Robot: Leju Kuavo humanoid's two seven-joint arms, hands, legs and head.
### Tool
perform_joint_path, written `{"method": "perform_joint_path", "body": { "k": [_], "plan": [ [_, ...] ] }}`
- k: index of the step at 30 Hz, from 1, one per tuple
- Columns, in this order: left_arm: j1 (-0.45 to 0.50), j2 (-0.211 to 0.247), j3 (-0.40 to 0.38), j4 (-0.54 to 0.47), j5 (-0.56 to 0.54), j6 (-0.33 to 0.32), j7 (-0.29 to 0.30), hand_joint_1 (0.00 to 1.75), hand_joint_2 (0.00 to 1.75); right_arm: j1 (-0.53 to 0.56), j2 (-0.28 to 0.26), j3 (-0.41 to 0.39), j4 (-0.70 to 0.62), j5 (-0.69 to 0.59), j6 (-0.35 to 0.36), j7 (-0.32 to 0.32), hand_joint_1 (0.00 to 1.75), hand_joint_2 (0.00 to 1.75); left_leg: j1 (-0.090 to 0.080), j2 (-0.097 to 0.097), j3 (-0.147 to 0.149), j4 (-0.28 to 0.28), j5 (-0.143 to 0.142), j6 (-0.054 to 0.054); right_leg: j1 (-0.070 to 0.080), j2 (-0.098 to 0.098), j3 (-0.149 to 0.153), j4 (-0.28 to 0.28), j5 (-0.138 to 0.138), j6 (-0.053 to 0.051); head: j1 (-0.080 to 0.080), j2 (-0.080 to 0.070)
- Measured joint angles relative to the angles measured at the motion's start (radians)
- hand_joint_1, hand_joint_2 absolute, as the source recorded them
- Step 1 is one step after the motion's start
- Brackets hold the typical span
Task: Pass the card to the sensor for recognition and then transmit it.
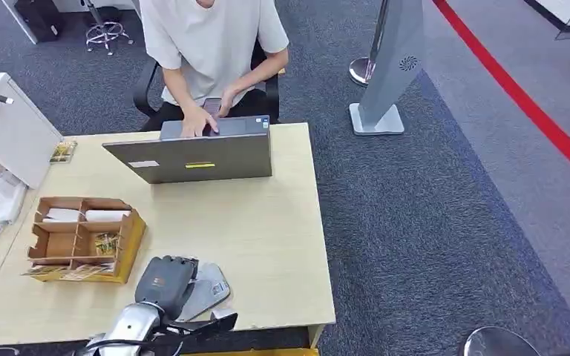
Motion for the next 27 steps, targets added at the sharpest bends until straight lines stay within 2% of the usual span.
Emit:
{"method": "perform_joint_path", "body": {
  "k": [5, 8, 10, 15, 17, 23, 27],
  "plan": [
    [-0.134, 0.037, 0.030, -0.023, 0.000, -0.022, 0.031, 1.75, 1.75, 0.009, 0.000, 0.003, -0.010, 0.007, 0.004, 0.000, 0.00, 1.75, 0.000, 0.000, 0.000, 0.000, 0.000, -0.001, 0.000, -0.001, 0.000, 0.000, 0.001, -0.001, 0.000, 0.000],
    [-0.178, 0.049, 0.046, -0.032, 0.000, -0.031, 0.032, 1.75, 1.75, 0.011, 0.000, 0.005, -0.014, 0.006, 0.003, 0.000, 0.00, 1.75, 0.000, 0.000, 0.000, 0.000, 0.000, -0.001, 0.000, 0.000, 0.000, 0.001, 0.001, -0.001, 0.000, 0.000],
    [-0.220, 0.066, 0.047, -0.036, 0.000, -0.038, 0.053, 1.75, 1.75, 0.011, 0.000, 0.005, -0.014, -0.004, 0.001, 0.000, 0.00, 1.75, 0.000, -0.001, 0.000, 0.000, 0.001, -0.001, 0.000, 0.000, -0.001, 0.001, 0.001, -0.001, 0.000, 0.000],
    [-0.438, 0.171, 0.056, -0.034, 0.000, -0.082, 0.077, 1.75, 1.75, 0.007, 0.000, 0.004, -0.011, -0.036, 0.000, -0.004, 0.00, 1.75, 0.001, 0.000, -0.001, 0.000, 0.003, -0.002, 0.001, 0.000, -0.001, 0.001, 0.002, -0.001, 0.000, 0.000],
    [-0.496, 0.202, 0.056, -0.030, 0.000, -0.087, 0.085, 1.75, 1.75, 0.003, 0.000, 0.002, -0.007, -0.048, -0.007, -0.004, 0.00, 1.75, 0.001, 0.000, -0.001, 0.000, 0.003, -0.002, 0.001, 0.000, -0.001, 0.001, 0.002, -0.001, 0.000, 0.000],
    [-0.598, 0.273, 0.056, -0.004, 0.000, -0.088, 0.115, 1.75, 1.75, -0.026, 0.000, -0.010, 0.025, -0.080, -0.034, -0.011, 0.00, 1.75, 0.001, 0.001, -0.001, 0.000, 0.003, -0.002, 0.001, 0.001, -0.002, 0.001, 0.002, -0.001, 0.000, 0.000],
    [-0.642, 0.301, 0.055, 0.021, 0.000, -0.087, 0.141, 1.75, 1.75, -0.047, 0.000, -0.012, 0.055, -0.099, -0.042, -0.019, 0.00, 1.75, 0.001, 0.001, -0.001, 0.000, 0.003, -0.002, 0.001, 0.001, -0.002, 0.001, 0.002, -0.001, 0.000, 0.000]
  ]
}}
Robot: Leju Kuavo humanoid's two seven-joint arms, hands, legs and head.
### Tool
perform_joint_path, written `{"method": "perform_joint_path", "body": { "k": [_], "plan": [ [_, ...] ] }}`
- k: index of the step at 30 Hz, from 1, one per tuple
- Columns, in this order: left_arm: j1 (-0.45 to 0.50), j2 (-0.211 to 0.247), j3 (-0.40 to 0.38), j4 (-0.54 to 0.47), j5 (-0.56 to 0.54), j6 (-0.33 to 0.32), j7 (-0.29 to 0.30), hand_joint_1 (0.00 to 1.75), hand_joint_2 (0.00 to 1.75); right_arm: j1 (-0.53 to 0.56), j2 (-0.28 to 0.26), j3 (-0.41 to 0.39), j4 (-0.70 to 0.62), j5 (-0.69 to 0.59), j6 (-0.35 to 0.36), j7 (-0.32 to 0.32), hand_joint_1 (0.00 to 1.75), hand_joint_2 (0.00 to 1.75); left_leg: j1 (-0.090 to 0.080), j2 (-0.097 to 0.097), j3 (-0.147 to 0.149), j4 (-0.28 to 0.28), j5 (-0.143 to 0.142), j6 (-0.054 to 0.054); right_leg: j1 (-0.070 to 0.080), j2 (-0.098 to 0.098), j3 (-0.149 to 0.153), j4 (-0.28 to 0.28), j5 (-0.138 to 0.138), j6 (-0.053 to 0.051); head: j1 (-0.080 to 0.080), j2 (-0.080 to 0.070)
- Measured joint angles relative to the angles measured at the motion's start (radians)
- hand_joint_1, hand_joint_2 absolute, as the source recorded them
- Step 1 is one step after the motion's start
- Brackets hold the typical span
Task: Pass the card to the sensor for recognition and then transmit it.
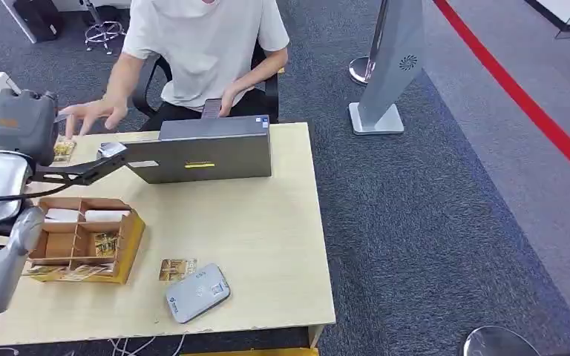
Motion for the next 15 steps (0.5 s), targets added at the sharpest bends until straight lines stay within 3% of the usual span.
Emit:
{"method": "perform_joint_path", "body": {
  "k": [10, 11, 15],
  "plan": [
    [-0.041, 0.024, -0.002, 0.044, 0.000, 0.000, 0.005, 1.75, 1.75, -0.019, 0.000, -0.003, 0.040, -0.024, -0.024, -0.001, 0.00, 1.75, 0.000, 0.000, 0.000, 0.000, 0.000, 0.000, 0.000, 0.000, 0.000, 0.000, 0.000, 0.000, 0.000, 0.000],
    [-0.041, 0.027, -0.002, 0.045, 0.000, 0.000, 0.005, 0.00, 1.75, -0.019, 0.000, -0.003, 0.040, -0.031, -0.030, 0.001, 0.00, 1.75, 0.000, 0.000, 0.000, 0.000, 0.000, 0.000, 0.000, 0.000, 0.000, 0.000, 0.000, 0.000, 0.000, 0.000],
    [-0.039, 0.037, -0.002, 0.049, 0.000, -0.002, 0.003, 0.00, 1.75, -0.018, 0.000, -0.008, 0.040, -0.036, -0.043, 0.013, 0.00, 1.75, 0.000, 0.000, 0.000, 0.000, 0.000, 0.000, 0.000, 0.000, 0.000, 0.000, 0.000, 0.000, 0.000, 0.000]
  ]
}}
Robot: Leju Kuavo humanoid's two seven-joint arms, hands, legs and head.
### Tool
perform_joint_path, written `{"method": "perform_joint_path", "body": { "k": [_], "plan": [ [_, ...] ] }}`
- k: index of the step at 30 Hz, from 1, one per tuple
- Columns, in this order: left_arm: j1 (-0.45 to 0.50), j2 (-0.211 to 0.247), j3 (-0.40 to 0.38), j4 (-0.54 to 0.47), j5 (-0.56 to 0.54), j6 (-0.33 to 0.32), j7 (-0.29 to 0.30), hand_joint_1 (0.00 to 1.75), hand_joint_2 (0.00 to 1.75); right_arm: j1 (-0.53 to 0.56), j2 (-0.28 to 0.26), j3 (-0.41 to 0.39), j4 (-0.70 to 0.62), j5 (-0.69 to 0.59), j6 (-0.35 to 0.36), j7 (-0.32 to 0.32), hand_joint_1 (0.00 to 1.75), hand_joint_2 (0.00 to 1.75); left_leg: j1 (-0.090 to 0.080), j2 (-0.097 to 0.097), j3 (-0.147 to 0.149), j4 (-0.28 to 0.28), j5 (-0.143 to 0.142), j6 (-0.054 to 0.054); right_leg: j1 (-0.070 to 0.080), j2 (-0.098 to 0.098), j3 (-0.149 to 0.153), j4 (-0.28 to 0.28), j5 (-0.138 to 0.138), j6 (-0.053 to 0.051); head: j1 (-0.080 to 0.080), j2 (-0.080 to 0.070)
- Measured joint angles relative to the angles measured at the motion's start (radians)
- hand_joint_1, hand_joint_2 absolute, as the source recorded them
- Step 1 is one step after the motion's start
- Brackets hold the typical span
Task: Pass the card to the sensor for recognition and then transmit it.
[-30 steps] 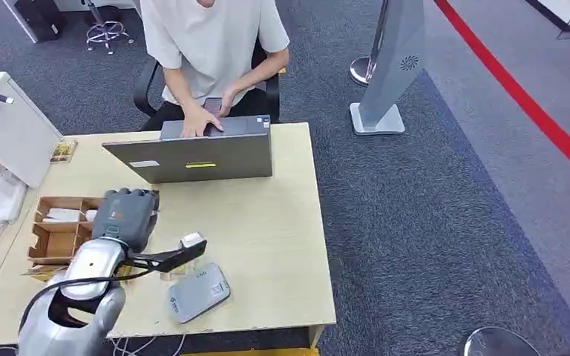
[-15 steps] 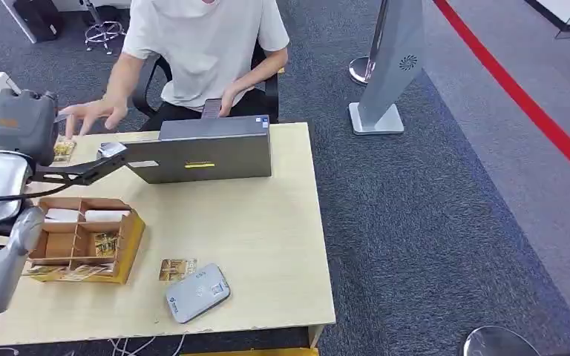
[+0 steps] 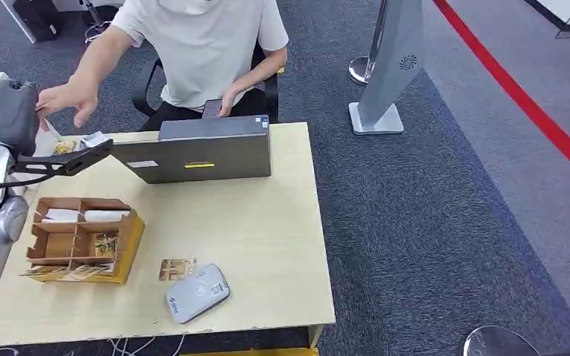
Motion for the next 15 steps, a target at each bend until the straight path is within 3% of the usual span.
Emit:
{"method": "perform_joint_path", "body": {
  "k": [9, 15],
  "plan": [
    [0.008, 0.006, 0.001, 0.000, 0.000, 0.007, -0.020, 0.00, 1.75, -0.004, 0.000, -0.038, 0.001, -0.022, -0.004, 0.000, 0.00, 1.75, 0.000, 0.000, 0.000, 0.000, 0.000, 0.000, 0.000, 0.000, 0.000, 0.000, 0.000, 0.000, 0.000, 0.000],
    [0.066, -0.010, 0.019, -0.036, 0.000, 0.008, -0.040, 0.00, 1.75, -0.005, 0.000, -0.039, -0.001, -0.039, -0.040, -0.012, 0.00, 1.75, 0.000, 0.000, 0.000, 0.000, 0.000, 0.000, 0.000, 0.000, 0.000, 0.000, 0.000, 0.000, 0.001, 0.000]
  ]
}}
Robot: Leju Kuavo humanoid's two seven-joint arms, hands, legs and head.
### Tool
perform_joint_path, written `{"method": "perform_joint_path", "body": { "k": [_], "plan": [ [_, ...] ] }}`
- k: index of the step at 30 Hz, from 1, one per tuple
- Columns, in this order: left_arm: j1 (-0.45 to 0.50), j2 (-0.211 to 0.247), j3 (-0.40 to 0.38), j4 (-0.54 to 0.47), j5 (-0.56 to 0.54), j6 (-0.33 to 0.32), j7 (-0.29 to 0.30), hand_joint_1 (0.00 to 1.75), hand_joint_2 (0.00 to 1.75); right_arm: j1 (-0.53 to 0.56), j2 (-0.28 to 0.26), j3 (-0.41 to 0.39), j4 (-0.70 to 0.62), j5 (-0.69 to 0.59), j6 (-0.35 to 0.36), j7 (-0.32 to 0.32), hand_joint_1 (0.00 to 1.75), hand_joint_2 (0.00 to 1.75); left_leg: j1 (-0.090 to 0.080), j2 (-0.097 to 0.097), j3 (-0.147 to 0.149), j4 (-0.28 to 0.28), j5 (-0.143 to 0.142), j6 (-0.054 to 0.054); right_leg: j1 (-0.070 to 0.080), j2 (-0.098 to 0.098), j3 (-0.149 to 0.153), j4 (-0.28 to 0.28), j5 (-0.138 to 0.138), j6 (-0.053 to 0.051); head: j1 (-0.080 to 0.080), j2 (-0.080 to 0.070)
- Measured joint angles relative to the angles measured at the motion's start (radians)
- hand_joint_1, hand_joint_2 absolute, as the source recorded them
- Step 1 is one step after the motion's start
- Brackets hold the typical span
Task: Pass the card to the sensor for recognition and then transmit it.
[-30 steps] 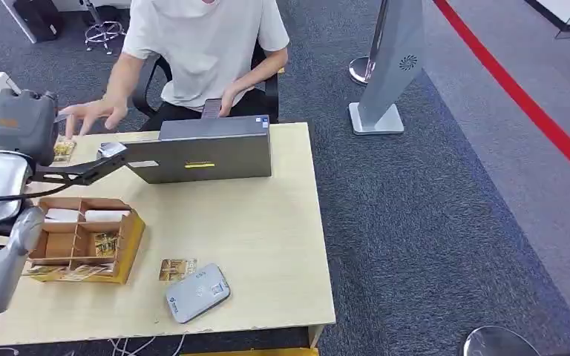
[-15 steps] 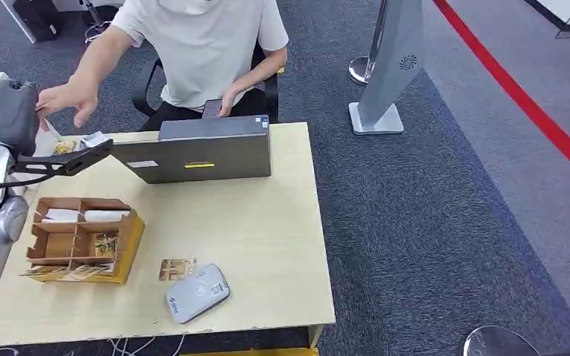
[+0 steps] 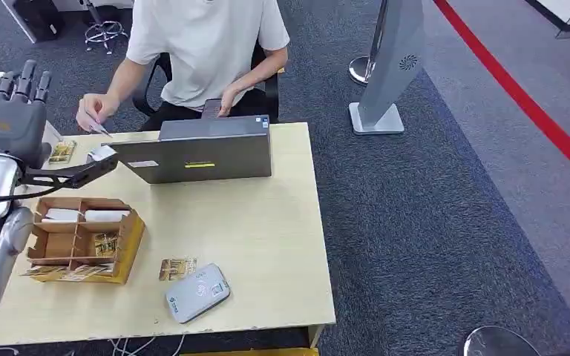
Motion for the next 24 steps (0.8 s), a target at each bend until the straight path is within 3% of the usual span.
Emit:
{"method": "perform_joint_path", "body": {
  "k": [4, 8, 17, 24],
  "plan": [
    [0.047, -0.012, 0.016, -0.041, 0.000, 0.000, -0.054, 0.00, 1.75, 0.001, 0.000, 0.003, 0.000, -0.027, -0.021, -0.002, 0.00, 1.75, 0.000, 0.000, 0.000, 0.000, 0.000, 0.000, 0.000, 0.000, 0.000, 0.000, 0.000, 0.000, 0.000, 0.000],
    [0.200, -0.031, 0.023, -0.183, 0.003, 0.009, -0.119, 0.00, 1.75, 0.015, 0.000, 0.028, -0.011, -0.066, -0.068, -0.023, 0.00, 1.75, -0.001, 0.002, 0.000, 0.000, -0.002, 0.000, -0.001, 0.002, 0.000, 0.000, 0.000, 0.000, 0.000, 0.000],
    [0.537, -0.015, 0.004, -0.461, 0.031, 0.131, -0.129, 0.00, 1.75, 0.071, 0.003, 0.094, -0.071, -0.069, -0.108, -0.069, 0.00, 1.75, 0.000, 0.004, 0.002, -0.001, -0.005, -0.001, -0.001, 0.005, -0.001, 0.000, -0.002, 0.000, 0.000, 0.000],
    [0.729, -0.005, 0.001, -0.531, 0.021, 0.193, -0.137, 0.00, 1.75, 0.086, 0.003, 0.137, -0.089, -0.035, -0.104, -0.081, 0.00, 1.75, 0.000, 0.003, 0.001, -0.001, -0.006, -0.001, 0.000, 0.004, 0.000, -0.001, -0.003, 0.000, 0.000, 0.000]
  ]
}}
